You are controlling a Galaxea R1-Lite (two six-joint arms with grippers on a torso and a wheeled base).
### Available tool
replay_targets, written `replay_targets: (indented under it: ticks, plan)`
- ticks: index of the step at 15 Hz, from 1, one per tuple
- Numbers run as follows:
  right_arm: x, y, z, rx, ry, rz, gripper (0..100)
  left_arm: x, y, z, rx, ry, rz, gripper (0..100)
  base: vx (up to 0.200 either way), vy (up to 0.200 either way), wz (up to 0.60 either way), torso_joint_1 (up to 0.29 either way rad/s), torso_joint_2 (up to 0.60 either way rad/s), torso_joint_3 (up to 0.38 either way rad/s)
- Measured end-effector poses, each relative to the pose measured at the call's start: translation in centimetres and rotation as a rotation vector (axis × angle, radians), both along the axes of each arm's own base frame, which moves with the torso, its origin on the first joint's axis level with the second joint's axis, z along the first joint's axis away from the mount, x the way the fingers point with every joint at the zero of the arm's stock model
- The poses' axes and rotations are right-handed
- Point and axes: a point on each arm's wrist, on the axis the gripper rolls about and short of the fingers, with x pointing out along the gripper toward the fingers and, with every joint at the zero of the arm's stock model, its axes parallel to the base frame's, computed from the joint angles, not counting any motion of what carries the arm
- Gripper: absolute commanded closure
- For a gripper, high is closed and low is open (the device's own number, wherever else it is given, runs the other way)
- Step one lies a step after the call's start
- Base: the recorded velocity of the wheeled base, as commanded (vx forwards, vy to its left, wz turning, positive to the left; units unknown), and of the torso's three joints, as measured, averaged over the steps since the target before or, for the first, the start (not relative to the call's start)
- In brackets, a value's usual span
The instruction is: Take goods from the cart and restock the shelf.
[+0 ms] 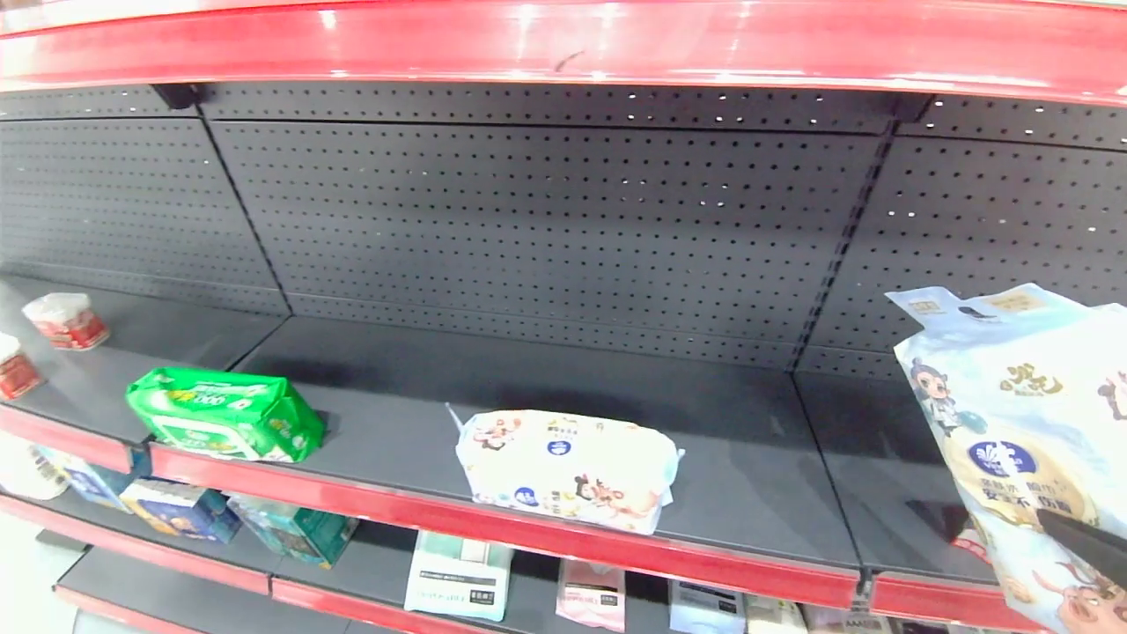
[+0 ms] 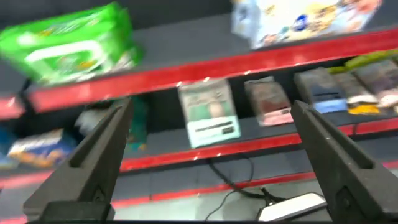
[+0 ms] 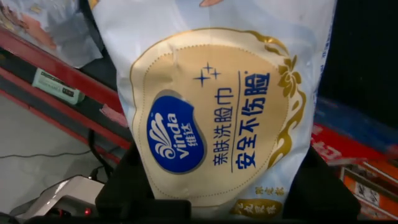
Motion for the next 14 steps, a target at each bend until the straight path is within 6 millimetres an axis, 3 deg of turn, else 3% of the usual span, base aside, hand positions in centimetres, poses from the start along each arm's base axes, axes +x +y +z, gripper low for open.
replay_targets:
  ticks: [1, 8, 10, 14]
  plan:
    - [0.0, 0.0, 0.0, 0.0, 0.002, 0.0, 100, 0.0, 0.0, 0.0, 0.0, 0.0, 0.0, 0, 0.0, 0.0, 0.6, 0.002, 0.01, -0.002]
    - [1.0, 0.2, 0.7, -0.005, -0.016, 0.005, 100, -0.4, 0.1, -1.2, -0.006, -0.019, 0.012, 0, 0.0, 0.0, 0.0, 0.0, 0.0, 0.0]
    - [2.3, 0.4, 1.0, -0.004, -0.02, 0.003, 100, -0.4, 0.1, -1.3, -0.058, -0.02, 0.049, 0, 0.0, 0.0, 0.0, 0.0, 0.0, 0.0]
    - [7.0, 1.2, 0.7, -0.005, 0.002, 0.0, 100, 0.0, 0.5, -1.5, -0.173, -0.097, 0.258, 0, 0.0, 0.0, 0.0, 0.0, 0.0, 0.0]
